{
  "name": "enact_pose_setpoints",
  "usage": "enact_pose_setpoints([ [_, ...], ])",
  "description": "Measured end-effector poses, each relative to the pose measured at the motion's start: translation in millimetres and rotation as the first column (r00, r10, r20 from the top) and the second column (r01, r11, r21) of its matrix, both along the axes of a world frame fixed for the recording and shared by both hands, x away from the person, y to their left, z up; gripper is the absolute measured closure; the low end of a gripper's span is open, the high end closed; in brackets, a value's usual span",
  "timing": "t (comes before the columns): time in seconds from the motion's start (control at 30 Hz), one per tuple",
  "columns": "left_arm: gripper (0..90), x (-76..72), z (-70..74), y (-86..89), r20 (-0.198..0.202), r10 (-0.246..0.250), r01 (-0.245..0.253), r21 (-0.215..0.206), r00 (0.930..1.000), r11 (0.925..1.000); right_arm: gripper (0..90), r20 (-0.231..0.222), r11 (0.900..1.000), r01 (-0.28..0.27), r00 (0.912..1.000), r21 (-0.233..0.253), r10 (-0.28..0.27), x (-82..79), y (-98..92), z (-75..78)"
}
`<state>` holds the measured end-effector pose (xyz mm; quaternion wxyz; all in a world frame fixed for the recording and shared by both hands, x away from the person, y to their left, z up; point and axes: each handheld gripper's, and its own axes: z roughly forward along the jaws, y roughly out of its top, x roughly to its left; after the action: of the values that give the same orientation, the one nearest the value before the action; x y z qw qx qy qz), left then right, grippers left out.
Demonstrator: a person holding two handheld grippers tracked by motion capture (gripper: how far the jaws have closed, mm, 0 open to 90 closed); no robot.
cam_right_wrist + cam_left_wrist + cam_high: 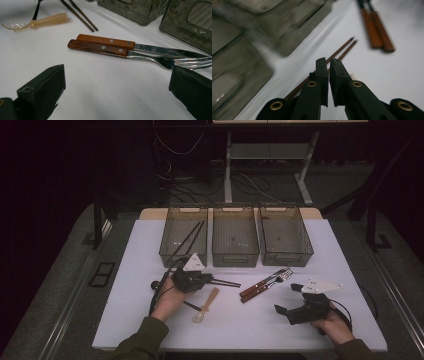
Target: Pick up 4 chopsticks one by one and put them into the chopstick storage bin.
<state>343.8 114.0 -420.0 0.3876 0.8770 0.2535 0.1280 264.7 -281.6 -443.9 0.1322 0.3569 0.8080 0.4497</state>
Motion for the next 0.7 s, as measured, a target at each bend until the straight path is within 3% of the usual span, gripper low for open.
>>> enact_pose_setpoints([
  [0.17,88.3,9.4,1.4,33.1,-0.005,0.098,-0.098,0.050,0.9952,0.9939,0.9,0.000,1.000,-0.001,1.0000,-0.002,0.001,0.1,0.5,-0.3],
  [0.4,89.0,24.9,-2.4,65.3,-0.012,0.215,-0.214,0.071,0.9764,0.9742,0.9,0.000,1.000,-0.001,1.0000,-0.003,0.001,0.6,0.6,-0.6],
  [0.57,89.0,32.3,-10.6,73.8,-0.035,0.250,-0.246,0.090,0.9677,0.9651,0.9,0.000,1.000,-0.003,1.0000,-0.003,0.003,0.8,0.5,-0.7],
  [0.7,89.1,34.5,-15.1,74.6,-0.037,0.256,-0.251,0.101,0.9660,0.9627,0.9,-0.001,1.000,-0.002,1.0000,-0.002,0.002,0.4,0.5,-0.5],
])
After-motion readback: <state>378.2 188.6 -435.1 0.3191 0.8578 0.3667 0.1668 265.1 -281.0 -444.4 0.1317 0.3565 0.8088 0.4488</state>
